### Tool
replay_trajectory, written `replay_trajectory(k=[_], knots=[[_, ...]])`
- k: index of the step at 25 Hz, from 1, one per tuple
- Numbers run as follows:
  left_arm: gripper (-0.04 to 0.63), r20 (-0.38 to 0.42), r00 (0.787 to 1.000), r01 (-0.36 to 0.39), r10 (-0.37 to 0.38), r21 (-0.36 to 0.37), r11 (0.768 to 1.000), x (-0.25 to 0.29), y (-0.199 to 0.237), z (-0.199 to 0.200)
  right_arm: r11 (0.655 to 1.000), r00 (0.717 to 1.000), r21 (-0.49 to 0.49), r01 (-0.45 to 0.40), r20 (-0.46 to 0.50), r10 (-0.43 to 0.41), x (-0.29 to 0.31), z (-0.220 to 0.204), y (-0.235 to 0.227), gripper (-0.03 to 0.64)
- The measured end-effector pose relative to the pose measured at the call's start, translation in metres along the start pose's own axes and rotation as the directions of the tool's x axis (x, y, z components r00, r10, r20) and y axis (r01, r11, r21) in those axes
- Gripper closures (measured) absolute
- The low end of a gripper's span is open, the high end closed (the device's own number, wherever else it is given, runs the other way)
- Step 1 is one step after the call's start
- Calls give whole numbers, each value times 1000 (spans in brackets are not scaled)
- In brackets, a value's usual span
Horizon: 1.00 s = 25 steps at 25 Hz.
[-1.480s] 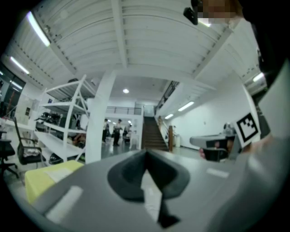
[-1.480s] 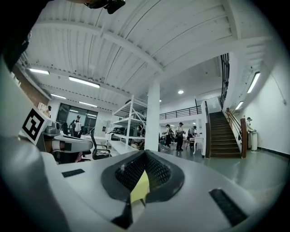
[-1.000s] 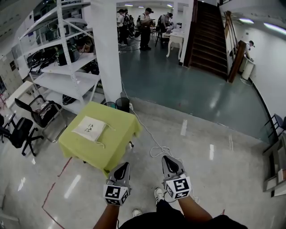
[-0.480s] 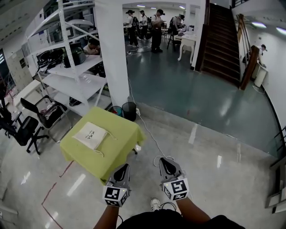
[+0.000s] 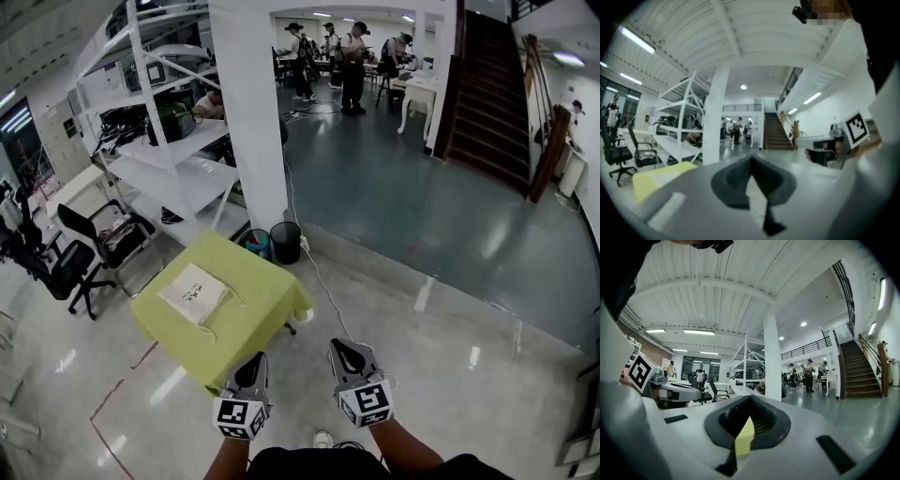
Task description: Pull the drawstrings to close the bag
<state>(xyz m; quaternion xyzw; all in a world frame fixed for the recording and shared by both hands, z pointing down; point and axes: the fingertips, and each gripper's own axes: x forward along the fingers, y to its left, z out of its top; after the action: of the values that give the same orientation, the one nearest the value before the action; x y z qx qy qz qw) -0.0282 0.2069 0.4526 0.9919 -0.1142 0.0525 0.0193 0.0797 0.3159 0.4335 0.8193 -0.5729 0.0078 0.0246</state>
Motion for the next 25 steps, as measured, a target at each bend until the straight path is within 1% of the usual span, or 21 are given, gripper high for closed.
replay_trajectory(k=[4,10,14,17,21,25], knots=[[592,-8,1000,-30,30,-5,1000,8,7,-3,999,999,5,-37,3,37,16,0,-4,624],[592,-18,996,-88,87,-22,996,21,39,-11,995,995,5,-98,-15,98,55,-6,1,624],[592,-15,992,-126,125,-47,991,30,69,-16,991,991,-14,-135,-22,135,90,-6,10,624],[592,-8,990,-140,139,-48,989,44,94,-15,987,988,-52,-152,-14,152,118,-7,18,624],[592,24,988,-152,153,-34,988,64,128,2,982,985,-67,-174,6,175,159,-2,28,624],[592,-9,982,-187,187,-5,982,72,170,2,981,983,-68,-180,25,182,197,11,39,624]])
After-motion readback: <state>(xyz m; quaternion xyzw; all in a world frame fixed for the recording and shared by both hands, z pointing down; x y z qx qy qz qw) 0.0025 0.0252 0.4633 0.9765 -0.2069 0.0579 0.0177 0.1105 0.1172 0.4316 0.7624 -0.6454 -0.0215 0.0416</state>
